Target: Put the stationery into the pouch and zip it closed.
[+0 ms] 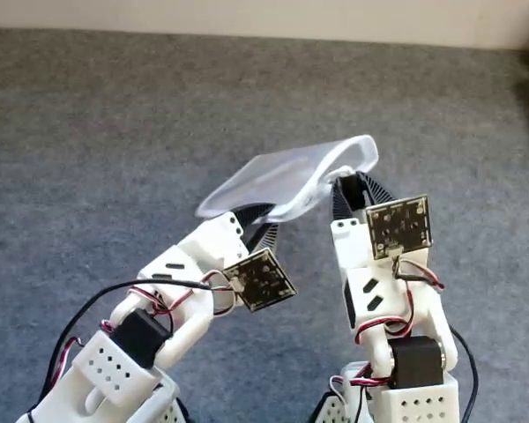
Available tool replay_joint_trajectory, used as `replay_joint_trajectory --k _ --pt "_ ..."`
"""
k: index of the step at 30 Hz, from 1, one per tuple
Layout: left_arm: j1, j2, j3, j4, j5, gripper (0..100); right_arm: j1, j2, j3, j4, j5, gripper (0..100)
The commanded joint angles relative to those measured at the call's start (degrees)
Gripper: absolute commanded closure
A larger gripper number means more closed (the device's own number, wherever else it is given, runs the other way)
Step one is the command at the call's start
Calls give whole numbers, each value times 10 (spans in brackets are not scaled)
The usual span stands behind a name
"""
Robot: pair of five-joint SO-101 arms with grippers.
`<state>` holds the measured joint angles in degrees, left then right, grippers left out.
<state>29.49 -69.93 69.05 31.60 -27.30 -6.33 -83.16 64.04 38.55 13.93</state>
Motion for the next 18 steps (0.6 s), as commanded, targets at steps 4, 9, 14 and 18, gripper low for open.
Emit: replay_joint_trajectory --k 4,9,14,18 --pt "-22 -28 -7 45 8 996 34 12 -13 -22 4 994" --pt "-25 -28 -8 47 8 996 34 11 -14 -22 4 994" --pt "-26 -29 -10 47 8 996 34 11 -15 -22 6 994" --pt "-37 -29 -10 47 8 996 34 11 -15 -22 7 994"
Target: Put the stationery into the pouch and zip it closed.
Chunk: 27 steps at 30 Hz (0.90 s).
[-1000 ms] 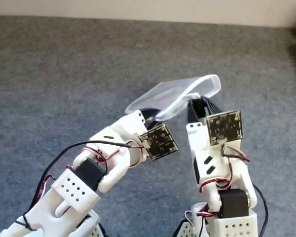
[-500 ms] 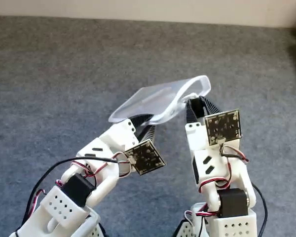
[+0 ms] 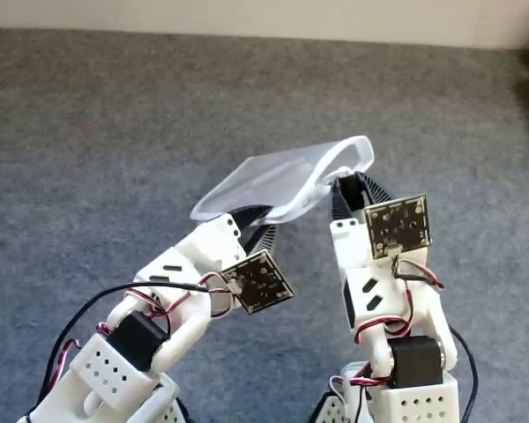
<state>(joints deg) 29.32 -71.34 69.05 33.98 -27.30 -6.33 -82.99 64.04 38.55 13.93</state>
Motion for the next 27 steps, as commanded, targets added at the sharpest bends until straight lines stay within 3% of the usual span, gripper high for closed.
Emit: replay_joint_trajectory --k 1,8,16,27 --pt "-42 -15 -10 24 8 996 34 9 -15 -22 7 994" --pt "-52 -15 -9 37 8 996 38 10 -13 -22 7 994" --pt "-52 -21 -15 68 8 996 104 14 -10 -80 5 994" --pt "-51 -167 -10 171 8 996 113 15 1 -92 6 994"
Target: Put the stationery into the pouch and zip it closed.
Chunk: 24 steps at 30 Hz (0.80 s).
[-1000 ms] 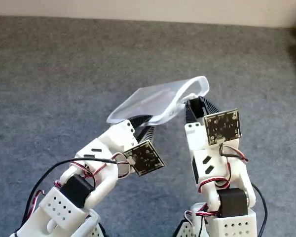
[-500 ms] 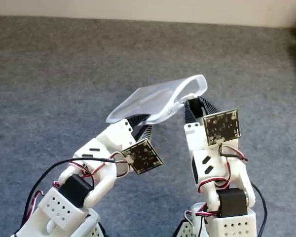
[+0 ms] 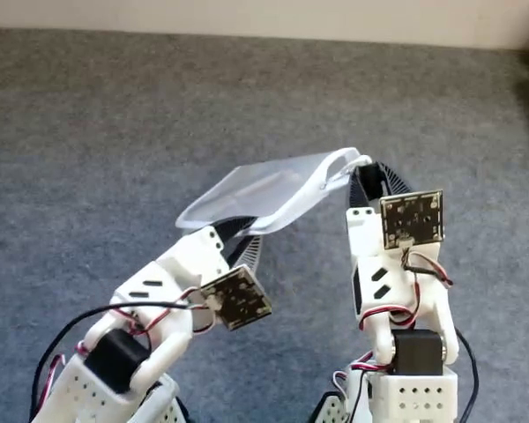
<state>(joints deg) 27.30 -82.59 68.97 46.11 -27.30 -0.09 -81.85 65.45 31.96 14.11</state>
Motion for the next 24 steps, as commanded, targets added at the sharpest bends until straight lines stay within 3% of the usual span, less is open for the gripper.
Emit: replay_joint_trajectory --k 1,11,14,24 --pt "-31 -67 -9 62 8 996 53 3 -13 -26 5 994" --pt "-53 -181 -9 169 6 996 104 3 -4 -25 8 994" --pt "-74 -222 -11 201 5 996 106 2 15 -26 44 994" --pt "-81 -221 6 209 7 996 109 2 40 -24 49 994"
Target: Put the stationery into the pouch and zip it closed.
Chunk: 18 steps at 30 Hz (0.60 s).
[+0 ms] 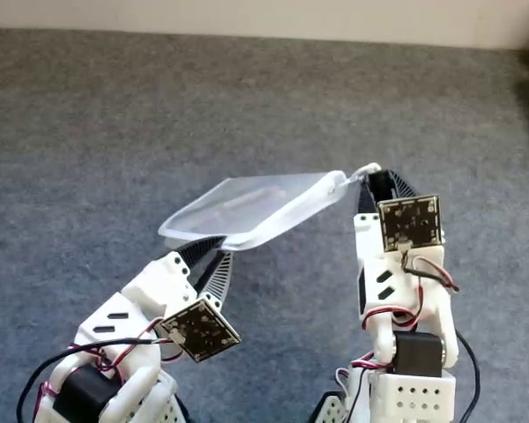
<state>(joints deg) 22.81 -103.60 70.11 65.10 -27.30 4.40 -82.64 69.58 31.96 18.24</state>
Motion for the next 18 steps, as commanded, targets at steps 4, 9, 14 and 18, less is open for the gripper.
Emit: replay_joint_trajectory --k 4,9,14,18 --pt "-33 -8 0 19 8 995 62 7 5 -23 8 991" --pt "-33 -8 22 23 9 938 61 6 0 29 4 865" --pt "-38 -8 22 23 84 807 60 6 0 94 4 810" --pt "-38 -8 27 23 88 796 60 6 0 120 4 810"
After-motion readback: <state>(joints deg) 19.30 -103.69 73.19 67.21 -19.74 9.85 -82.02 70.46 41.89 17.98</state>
